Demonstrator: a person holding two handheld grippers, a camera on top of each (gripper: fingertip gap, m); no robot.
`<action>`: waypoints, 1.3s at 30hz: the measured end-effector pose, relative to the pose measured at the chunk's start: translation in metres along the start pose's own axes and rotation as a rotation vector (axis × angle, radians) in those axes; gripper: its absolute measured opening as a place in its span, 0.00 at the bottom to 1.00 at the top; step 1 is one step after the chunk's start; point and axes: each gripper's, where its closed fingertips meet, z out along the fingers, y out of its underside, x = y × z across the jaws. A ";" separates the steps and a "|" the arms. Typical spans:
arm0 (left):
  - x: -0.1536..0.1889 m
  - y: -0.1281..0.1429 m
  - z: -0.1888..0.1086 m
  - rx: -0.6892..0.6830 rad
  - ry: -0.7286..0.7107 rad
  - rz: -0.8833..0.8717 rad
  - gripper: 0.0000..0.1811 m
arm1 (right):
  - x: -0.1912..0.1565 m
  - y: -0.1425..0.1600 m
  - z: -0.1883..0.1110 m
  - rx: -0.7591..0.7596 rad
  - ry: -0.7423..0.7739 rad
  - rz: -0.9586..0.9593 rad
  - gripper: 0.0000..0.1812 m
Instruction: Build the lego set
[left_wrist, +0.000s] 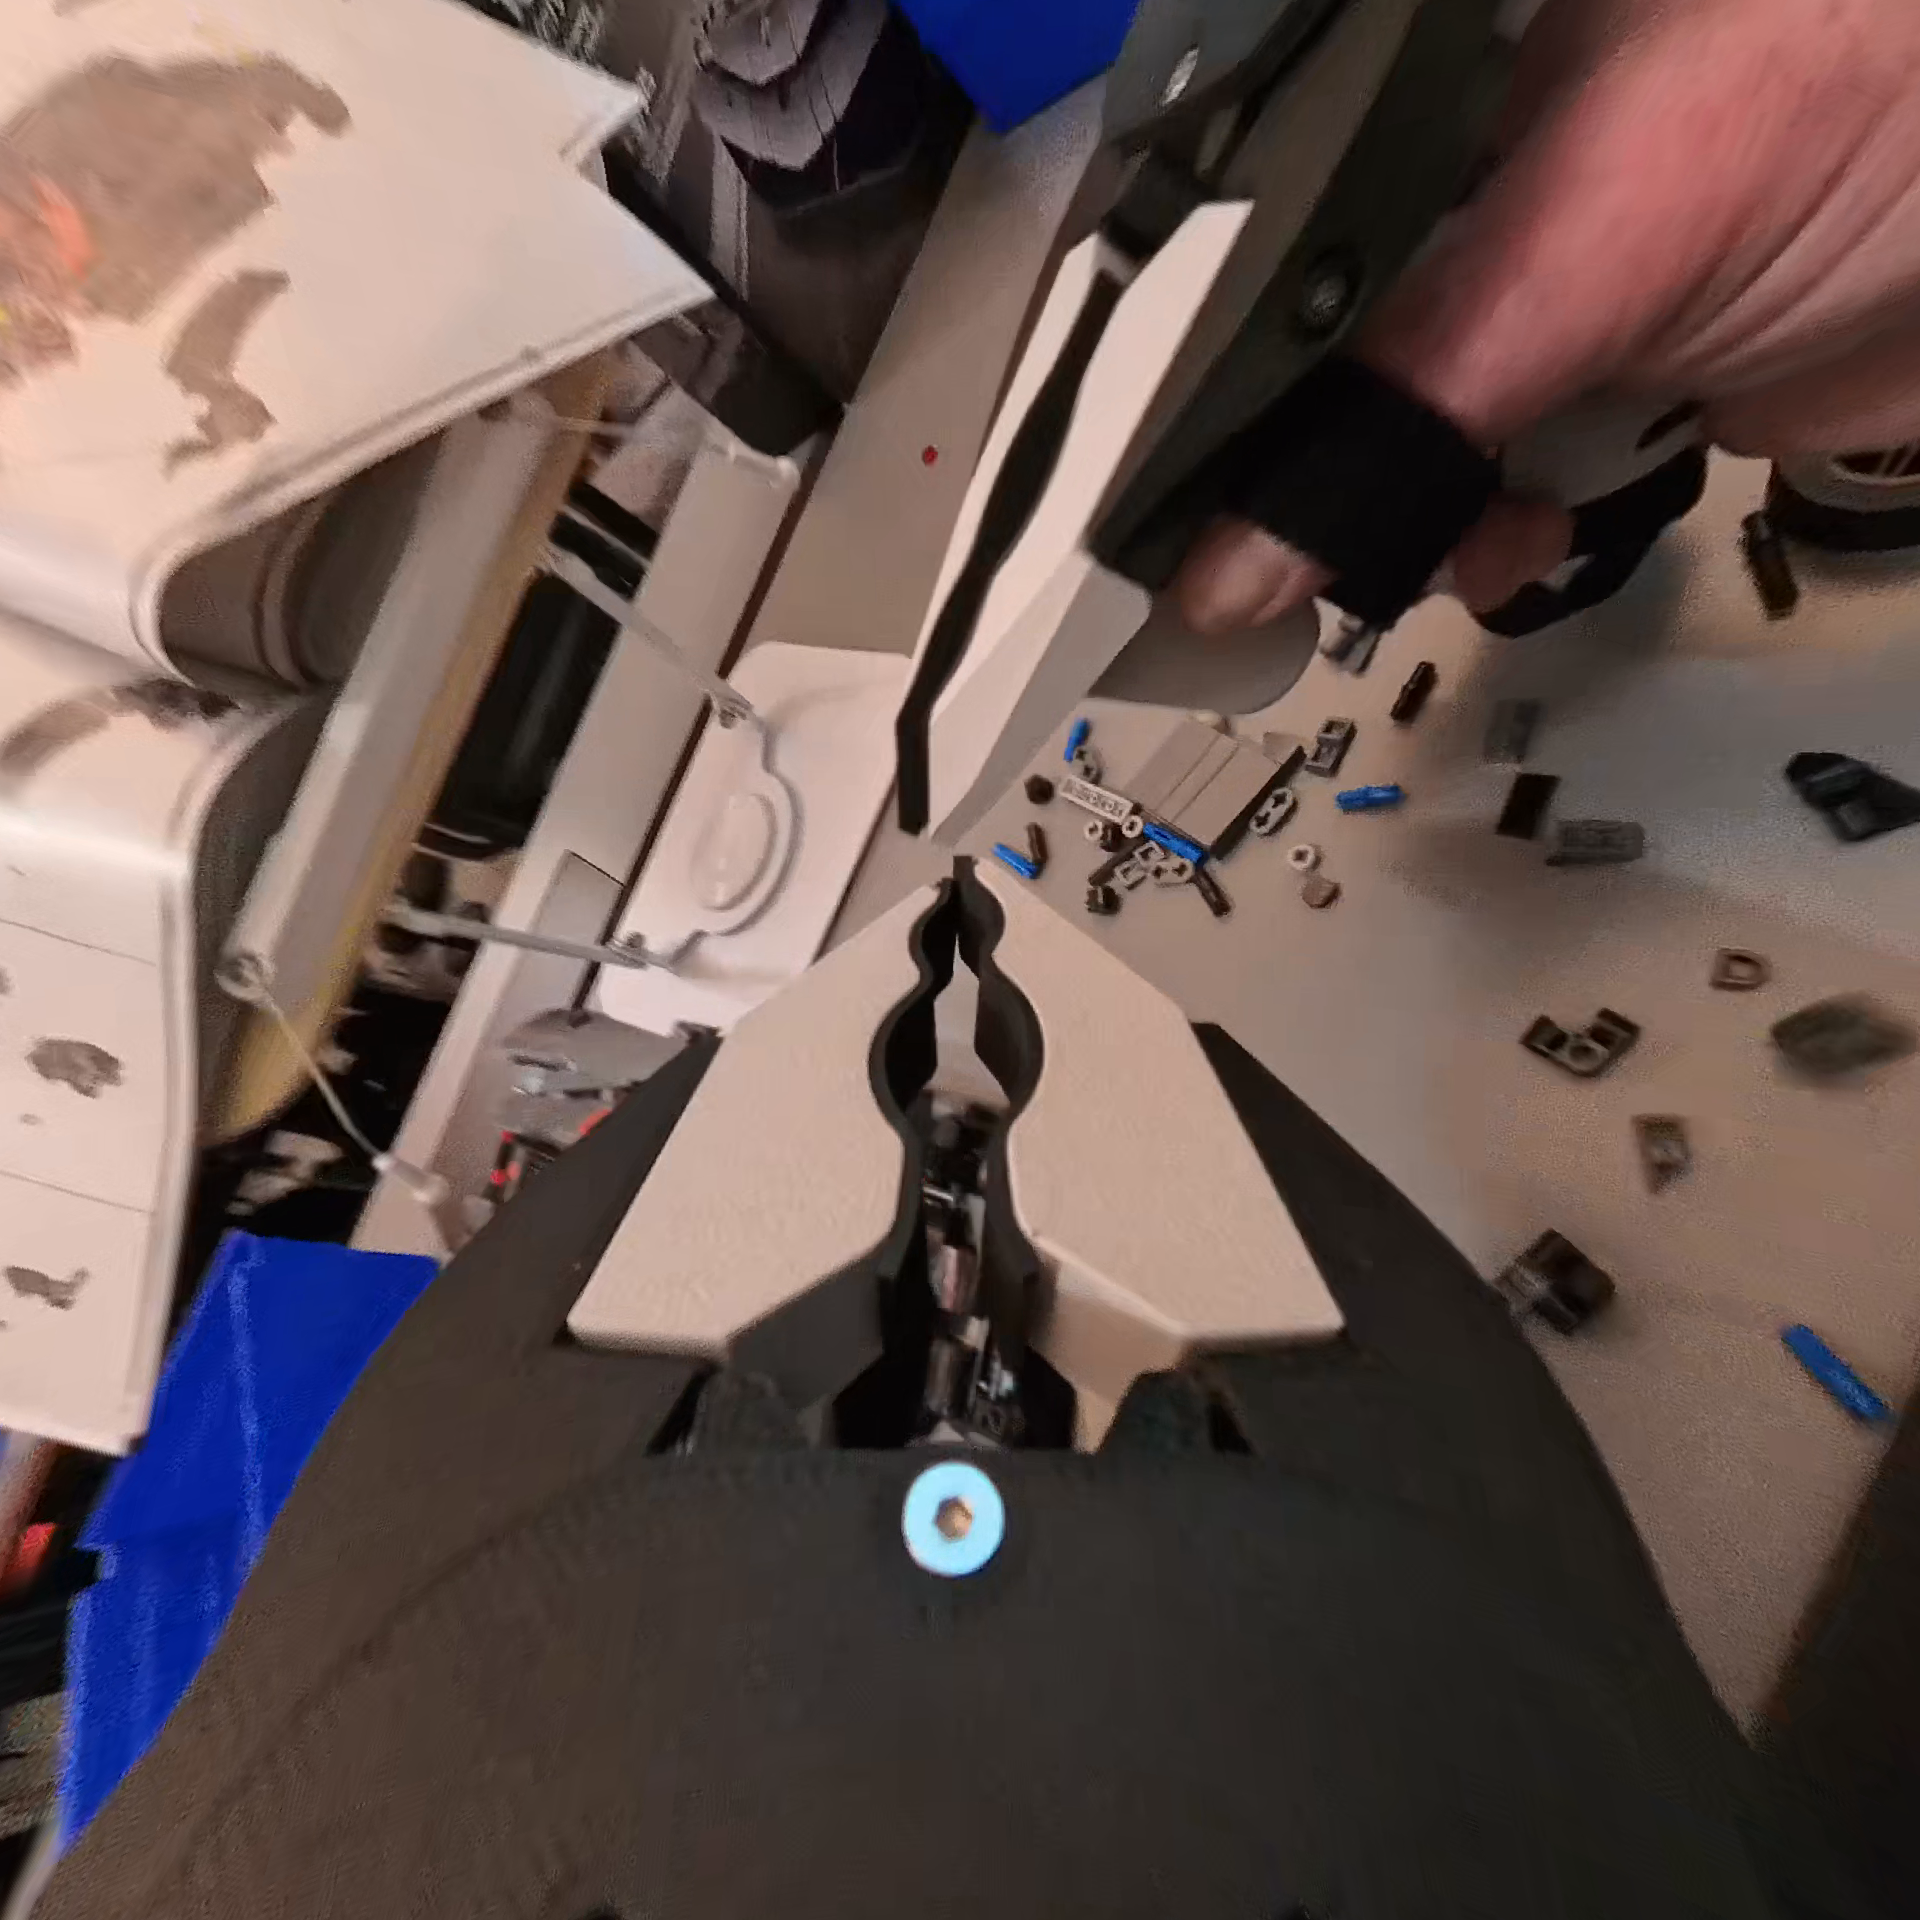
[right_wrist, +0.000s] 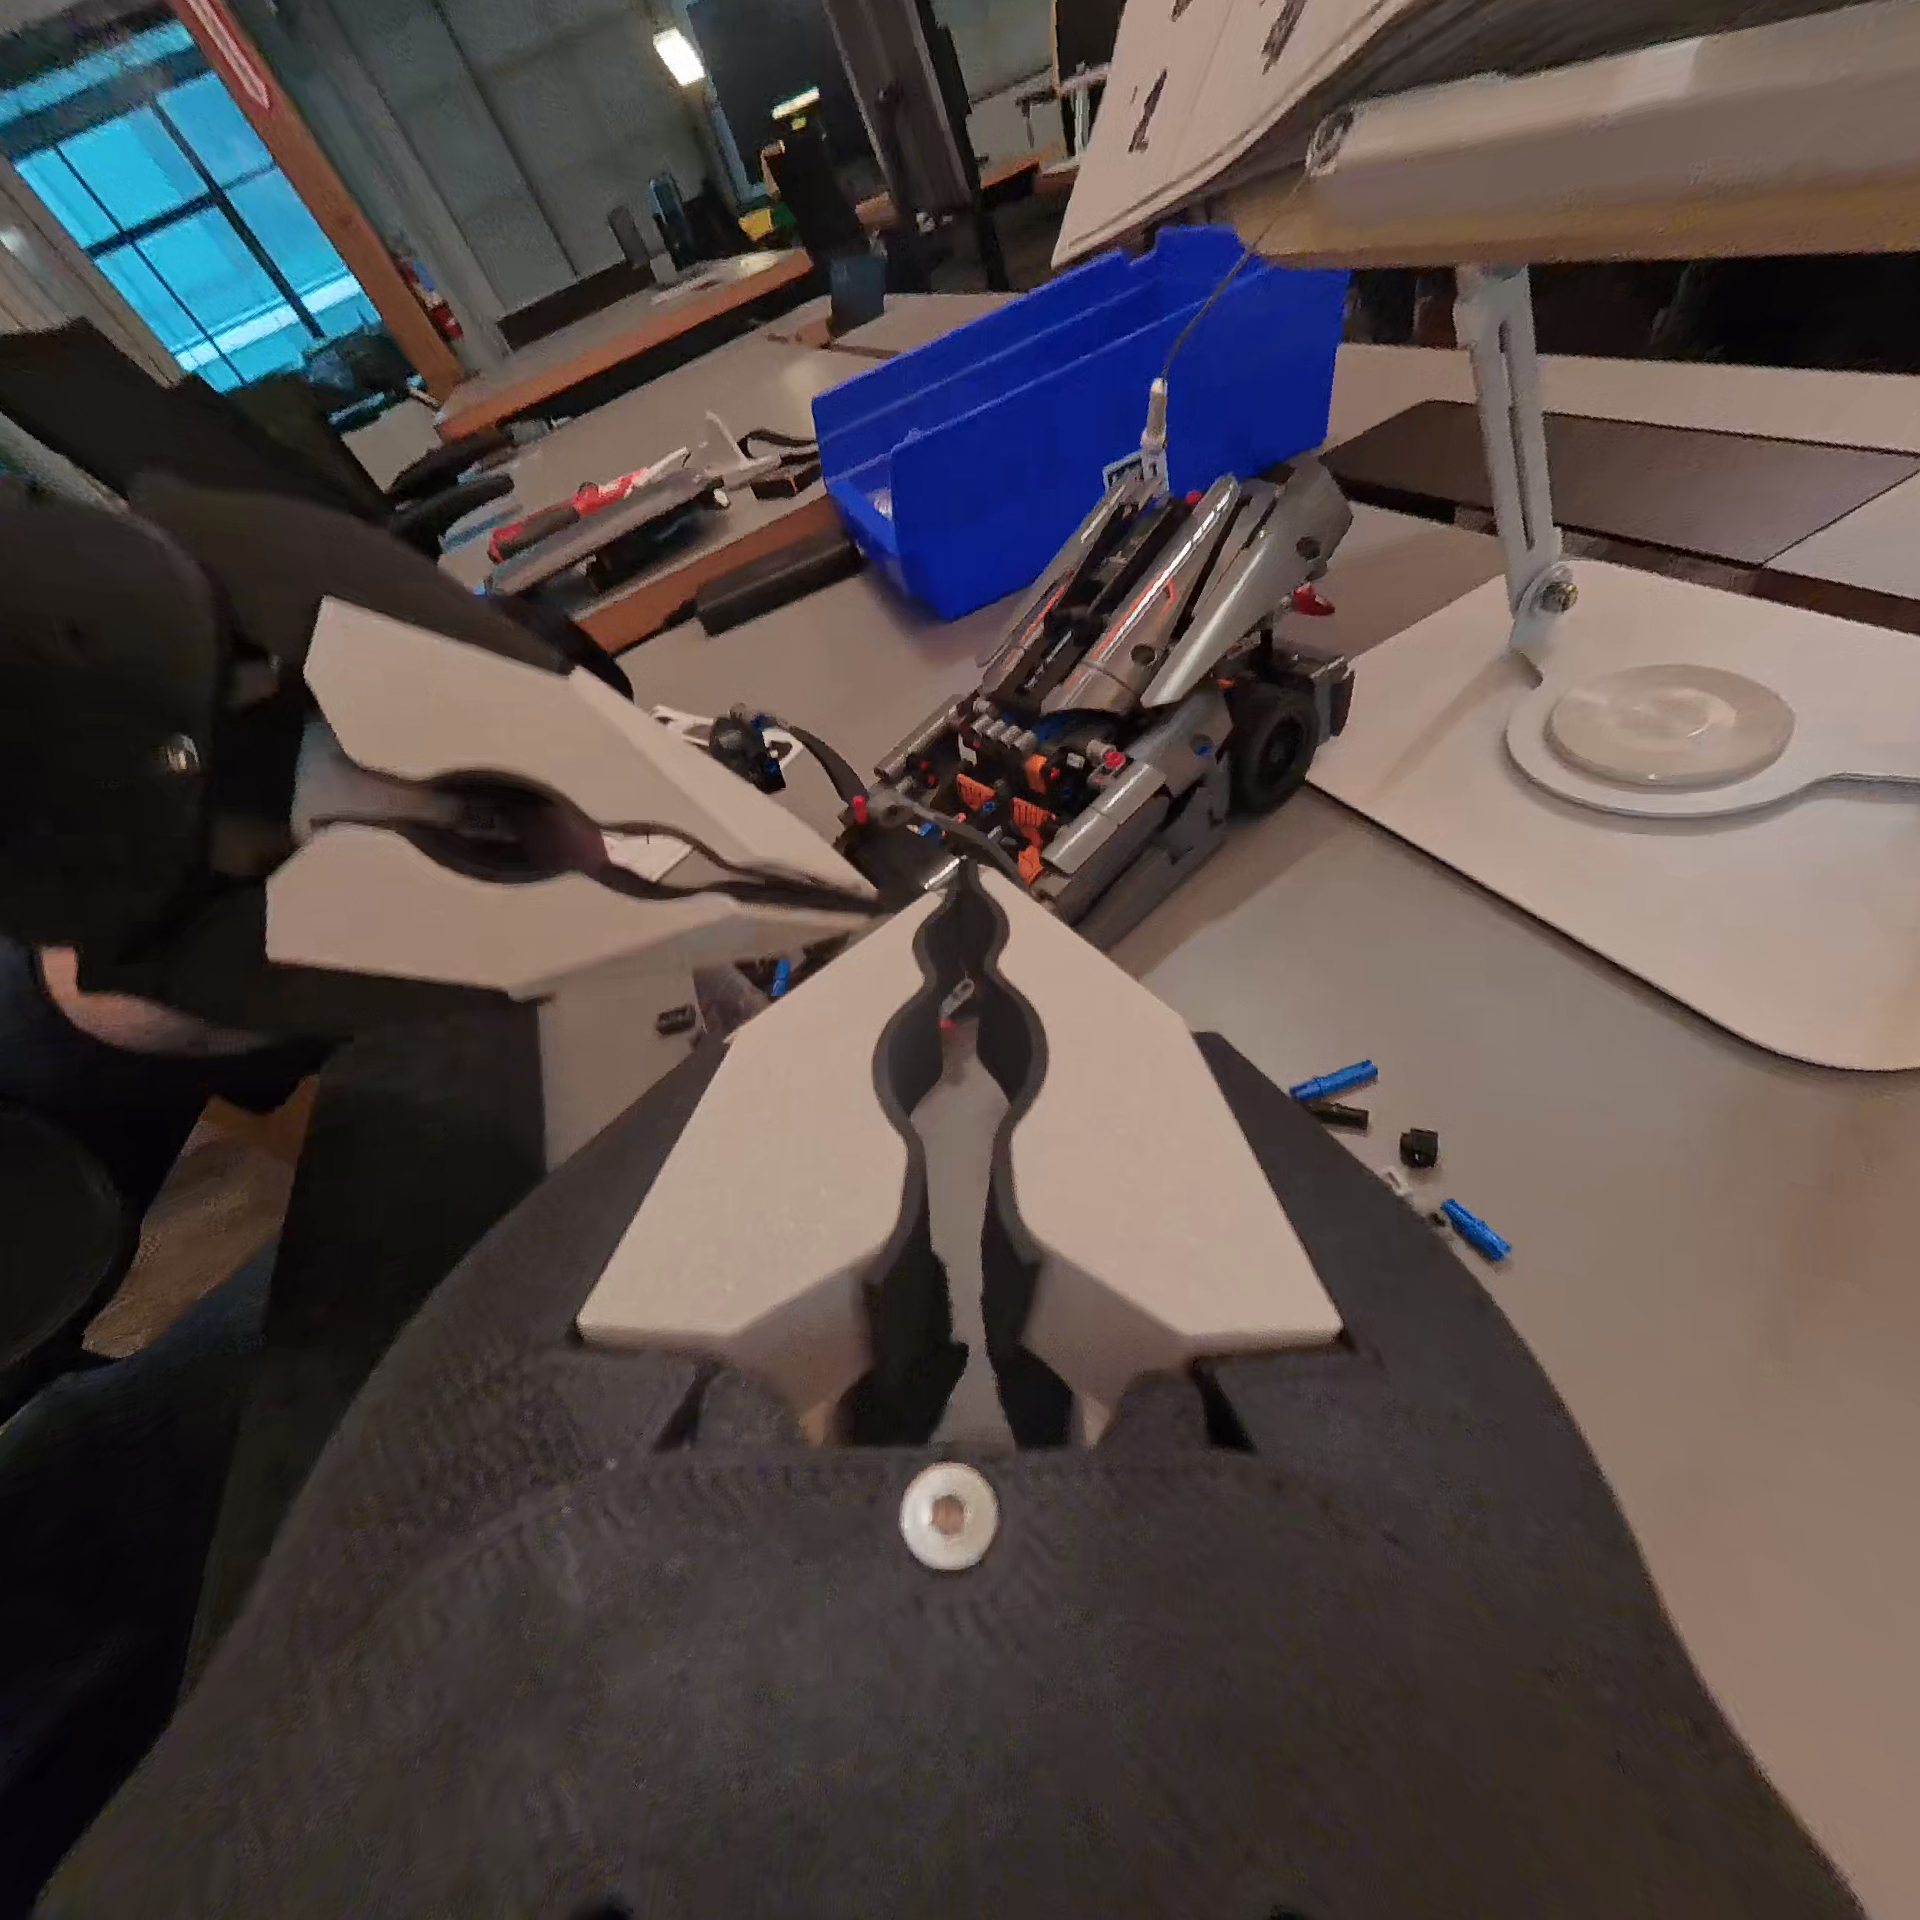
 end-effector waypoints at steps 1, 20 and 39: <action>0.002 0.004 0.000 -0.008 0.029 -0.031 0.00 | 0.000 0.001 0.000 -0.009 -0.013 0.005 0.00; 0.035 0.009 -0.006 0.023 0.276 -0.106 0.06 | -0.001 0.012 -0.053 -0.143 -0.113 -0.186 0.02; 0.010 0.043 -0.011 -0.029 0.163 -0.345 0.02 | -0.107 0.166 -0.005 -0.801 -0.445 -0.753 0.03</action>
